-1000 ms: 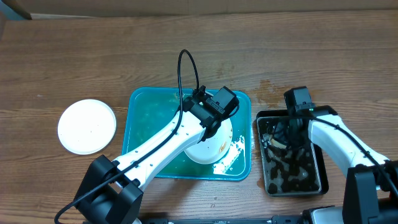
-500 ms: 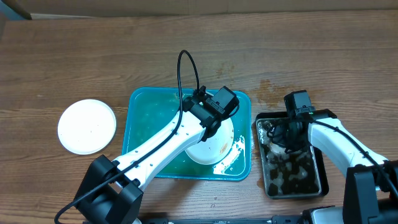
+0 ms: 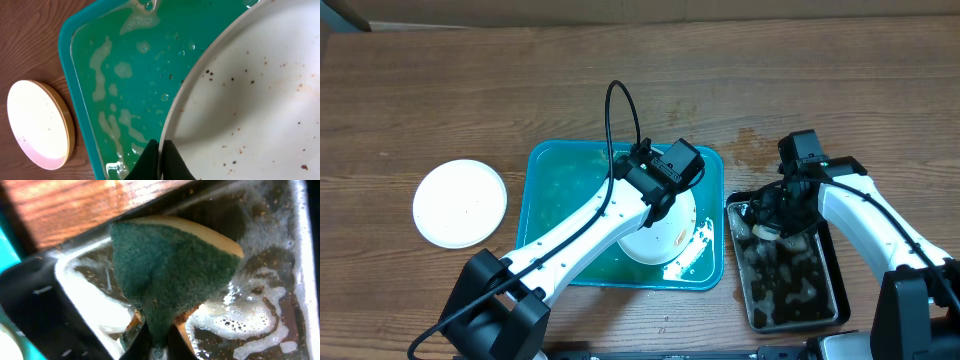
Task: Clean dirty plates on tray and stack at the side
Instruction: 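Dip and swish the sponge in the basin with the right gripper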
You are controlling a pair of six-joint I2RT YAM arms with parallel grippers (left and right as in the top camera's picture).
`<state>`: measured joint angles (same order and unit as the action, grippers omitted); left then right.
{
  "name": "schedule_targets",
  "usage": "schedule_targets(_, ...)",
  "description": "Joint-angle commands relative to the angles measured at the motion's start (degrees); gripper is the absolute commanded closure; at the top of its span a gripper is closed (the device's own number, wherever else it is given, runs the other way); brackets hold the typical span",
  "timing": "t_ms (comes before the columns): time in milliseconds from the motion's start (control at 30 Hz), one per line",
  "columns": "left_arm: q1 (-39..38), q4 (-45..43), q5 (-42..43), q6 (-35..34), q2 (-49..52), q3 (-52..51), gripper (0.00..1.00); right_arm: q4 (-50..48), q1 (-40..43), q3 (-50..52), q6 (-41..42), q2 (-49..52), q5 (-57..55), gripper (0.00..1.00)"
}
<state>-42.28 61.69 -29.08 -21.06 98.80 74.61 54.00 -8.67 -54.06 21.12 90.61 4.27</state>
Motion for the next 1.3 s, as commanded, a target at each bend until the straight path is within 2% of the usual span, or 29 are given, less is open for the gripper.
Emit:
schedule_targets(0,0.26,-0.04,0.17,-0.81,0.83,-0.35,0.96,1.42,-0.20,-1.03,-0.13,0.07,0.37,0.80)
schedule_targets(233,0.26,-0.02,0.17,-0.81,0.83,-0.35,0.96,5.81,-0.26,-0.22,-0.13,0.07,0.37,0.78)
schedule_targets(333,0.26,-0.07,0.17,-0.81,0.83,-0.35,0.96,4.28,-0.26,0.94,0.09,0.07,0.39,0.66)
schedule_targets(367,0.26,-0.04,0.17,-0.81,0.83,-0.35,0.96,3.32,-0.26,1.29,0.09,0.07,0.39,0.65)
schedule_targets(667,0.26,-0.04,0.17,-0.81,0.83,-0.35,0.96,-7.32,-0.26,2.86,0.15,0.07,-2.32,0.64)
schedule_targets(933,0.26,-0.04,0.17,-0.81,0.83,-0.35,0.96,-7.63,-0.26,4.26,2.93,0.07,-2.25,0.64)
schedule_targets(1100,0.26,-0.07,0.17,-0.81,0.83,-0.35,0.96,-11.58,-0.26,8.35,2.93,0.09,-2.23,0.64)
schedule_targets(1133,0.26,-0.04,0.17,-0.81,0.83,-0.35,0.96,-12.79,-0.26,9.18,2.91,0.09,-2.23,0.65)
schedule_targets(1167,0.26,-0.04,0.17,-0.81,0.83,-0.35,0.96,-13.60,-0.26,9.73,2.91,0.09,-2.21,0.71)
schedule_targets(1233,0.26,-0.07,0.17,-0.81,0.83,-0.35,0.96,-14.01,-0.26,10.08,2.89,0.09,-2.23,0.94)
schedule_targets(1267,0.26,-0.07,0.17,-0.81,0.83,-0.35,0.96,-14.08,-0.26,10.08,2.89,0.09,-2.19,0.96)
